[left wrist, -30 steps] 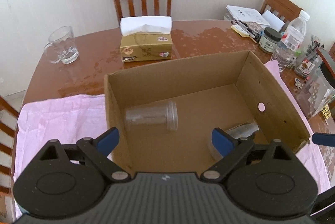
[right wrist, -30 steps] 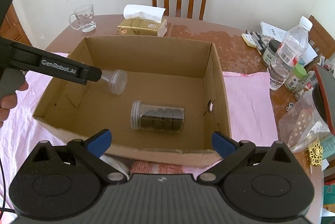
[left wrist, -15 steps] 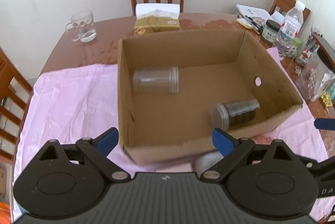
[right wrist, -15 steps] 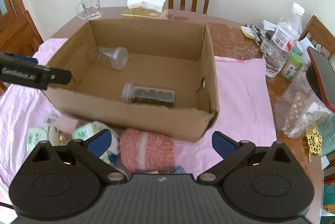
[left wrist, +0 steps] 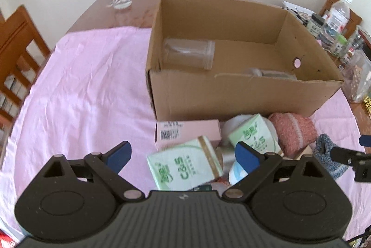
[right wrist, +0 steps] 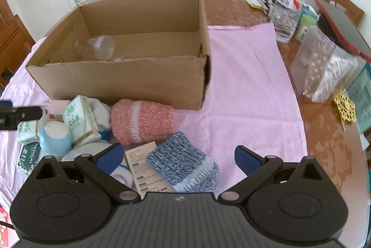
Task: Organize objects
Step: 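Reach left tool to the green C&S tissue pack while right tool reaches the blue-grey sock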
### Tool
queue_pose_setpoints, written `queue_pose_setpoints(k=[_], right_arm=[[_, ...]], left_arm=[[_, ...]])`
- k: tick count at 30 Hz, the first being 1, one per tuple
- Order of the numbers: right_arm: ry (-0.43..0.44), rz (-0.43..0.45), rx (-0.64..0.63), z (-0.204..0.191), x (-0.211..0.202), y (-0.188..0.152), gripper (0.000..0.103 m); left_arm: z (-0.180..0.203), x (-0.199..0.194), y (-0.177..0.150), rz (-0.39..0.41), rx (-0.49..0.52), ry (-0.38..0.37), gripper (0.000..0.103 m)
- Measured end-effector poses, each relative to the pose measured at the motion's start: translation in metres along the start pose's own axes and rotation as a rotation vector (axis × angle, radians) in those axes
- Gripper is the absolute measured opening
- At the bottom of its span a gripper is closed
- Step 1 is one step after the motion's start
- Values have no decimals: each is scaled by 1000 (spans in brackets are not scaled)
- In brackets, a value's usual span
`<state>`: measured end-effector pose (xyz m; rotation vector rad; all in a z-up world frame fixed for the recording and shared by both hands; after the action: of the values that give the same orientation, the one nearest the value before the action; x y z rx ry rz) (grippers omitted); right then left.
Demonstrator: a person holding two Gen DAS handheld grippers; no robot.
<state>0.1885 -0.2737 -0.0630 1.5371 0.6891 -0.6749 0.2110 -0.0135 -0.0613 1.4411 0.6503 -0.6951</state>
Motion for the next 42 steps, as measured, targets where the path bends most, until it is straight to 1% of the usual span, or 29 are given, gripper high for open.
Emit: queue_pose_setpoints(k=[6, 11, 16, 26, 33, 37, 41, 42], right_arm=[[-7, 1, 45, 7, 12, 1, 103], [6, -45, 54, 9, 30, -3, 103], [-4, -82, 62, 16, 39, -14, 103], [3, -118, 100, 28, 39, -33, 103], [10, -113, 86, 24, 38, -33, 103], [27, -117, 117, 28, 39, -35, 103], [56, -129, 168, 33, 41, -39, 102], [64, -129, 175, 33, 41, -39, 100]], left_arm=[[0, 8, -6, -16, -2, 12, 96], [0, 12, -8, -25, -11, 25, 96], [-2, 15, -15, -46, -20, 32, 96], [-7, 19, -21, -75, -40, 35, 96], [-9, 22, -22, -79, -64, 36, 94], [-11, 24, -22, -80, -81, 22, 94], [-10, 22, -21, -75, -79, 3, 85], [-9, 22, -20, -75, -76, 0, 84]])
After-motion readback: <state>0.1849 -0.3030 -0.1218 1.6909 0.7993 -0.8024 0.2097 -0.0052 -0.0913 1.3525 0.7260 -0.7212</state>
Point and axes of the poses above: each gripper's, at about its wrist camera, not at the fingertips, and x roughly the way its jaws point, z to its right, y to its top, the point moved 3 cm from there along x, roughly the way its jaws point, and after that the axes turned 8 degrees about z, right-handed, at the moved point
